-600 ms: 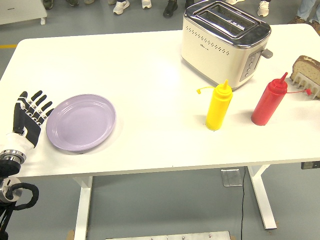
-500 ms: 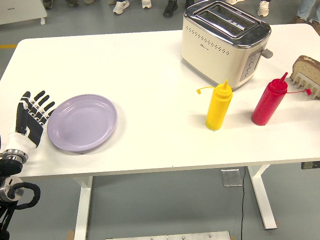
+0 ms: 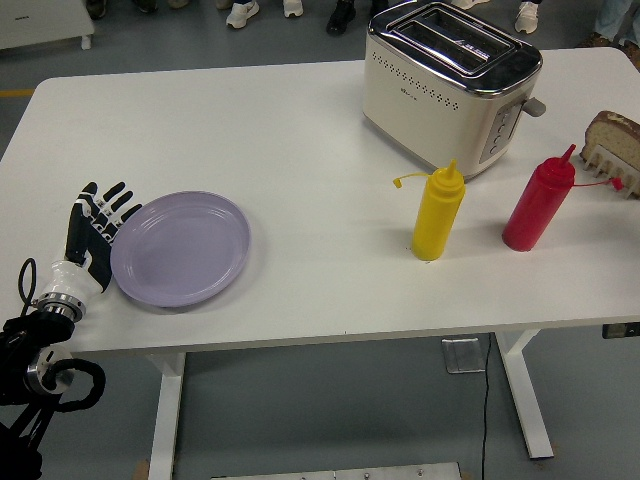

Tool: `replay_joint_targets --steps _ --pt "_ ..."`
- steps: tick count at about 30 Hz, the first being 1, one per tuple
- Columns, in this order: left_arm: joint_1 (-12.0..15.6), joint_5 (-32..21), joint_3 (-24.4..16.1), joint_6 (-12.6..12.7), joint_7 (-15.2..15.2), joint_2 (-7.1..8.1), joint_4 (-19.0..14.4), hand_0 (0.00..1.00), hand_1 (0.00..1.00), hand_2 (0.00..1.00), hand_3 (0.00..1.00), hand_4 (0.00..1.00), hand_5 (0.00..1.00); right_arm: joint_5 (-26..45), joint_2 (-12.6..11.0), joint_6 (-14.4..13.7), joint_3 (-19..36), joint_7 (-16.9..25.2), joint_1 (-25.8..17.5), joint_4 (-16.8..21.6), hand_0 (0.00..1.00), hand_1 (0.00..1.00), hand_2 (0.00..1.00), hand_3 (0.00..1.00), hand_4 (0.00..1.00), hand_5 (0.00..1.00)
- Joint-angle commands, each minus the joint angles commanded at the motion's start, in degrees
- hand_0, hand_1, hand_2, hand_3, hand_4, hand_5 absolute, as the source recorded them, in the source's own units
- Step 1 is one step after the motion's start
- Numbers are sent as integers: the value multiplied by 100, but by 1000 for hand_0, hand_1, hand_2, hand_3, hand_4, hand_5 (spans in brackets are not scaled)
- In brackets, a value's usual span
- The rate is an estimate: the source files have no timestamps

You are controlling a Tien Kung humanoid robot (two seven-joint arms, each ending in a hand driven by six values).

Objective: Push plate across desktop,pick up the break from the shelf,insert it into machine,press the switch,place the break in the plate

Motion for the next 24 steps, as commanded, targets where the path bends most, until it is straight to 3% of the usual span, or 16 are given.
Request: replay_joint_targets --steps 9,23,24 --pt "-223 -90 347 -36 -21 -225 124 810 861 908 861 624 998 -71 0 33 -321 -95 207 -197 896 842 864 869 780 346" --pt "-543 -324 960 -88 -49 -581 349 815 862 908 862 625 998 -542 -5 -250 -877 -303 738 -672 876 832 854 862 777 348" --pt "-565 -333 991 -89 -51 -605 364 815 862 909 862 627 998 -593 -1 -288 -923 -316 784 -711 757 736 737 777 737 306"
